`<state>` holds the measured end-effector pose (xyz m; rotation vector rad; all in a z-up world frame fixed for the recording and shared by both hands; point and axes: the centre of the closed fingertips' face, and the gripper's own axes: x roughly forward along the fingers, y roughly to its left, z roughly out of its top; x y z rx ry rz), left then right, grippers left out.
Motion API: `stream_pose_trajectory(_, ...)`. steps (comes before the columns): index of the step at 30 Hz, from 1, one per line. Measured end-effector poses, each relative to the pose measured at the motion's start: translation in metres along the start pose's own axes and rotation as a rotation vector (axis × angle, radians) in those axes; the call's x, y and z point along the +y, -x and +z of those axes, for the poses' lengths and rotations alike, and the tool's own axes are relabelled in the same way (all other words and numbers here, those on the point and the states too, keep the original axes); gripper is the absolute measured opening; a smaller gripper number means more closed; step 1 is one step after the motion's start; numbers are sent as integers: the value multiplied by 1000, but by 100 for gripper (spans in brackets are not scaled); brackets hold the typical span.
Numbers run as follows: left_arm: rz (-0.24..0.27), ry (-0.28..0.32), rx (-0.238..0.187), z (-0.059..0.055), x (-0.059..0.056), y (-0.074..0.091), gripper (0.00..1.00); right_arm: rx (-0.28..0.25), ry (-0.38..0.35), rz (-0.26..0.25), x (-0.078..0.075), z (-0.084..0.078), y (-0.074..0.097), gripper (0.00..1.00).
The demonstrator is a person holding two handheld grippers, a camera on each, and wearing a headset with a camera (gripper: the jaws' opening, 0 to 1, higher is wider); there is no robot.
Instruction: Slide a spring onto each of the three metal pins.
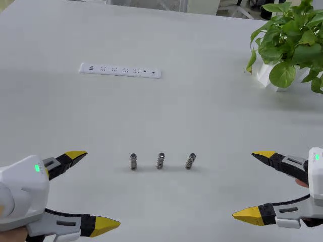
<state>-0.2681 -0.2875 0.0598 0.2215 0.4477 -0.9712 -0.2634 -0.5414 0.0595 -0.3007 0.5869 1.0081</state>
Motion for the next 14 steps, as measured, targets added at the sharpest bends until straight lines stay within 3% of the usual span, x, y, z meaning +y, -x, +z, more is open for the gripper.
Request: stream_pose_trajectory(14, -1, 0, -2, 0, 1, 1, 99, -3, 0, 2, 8, 7, -3, 97)
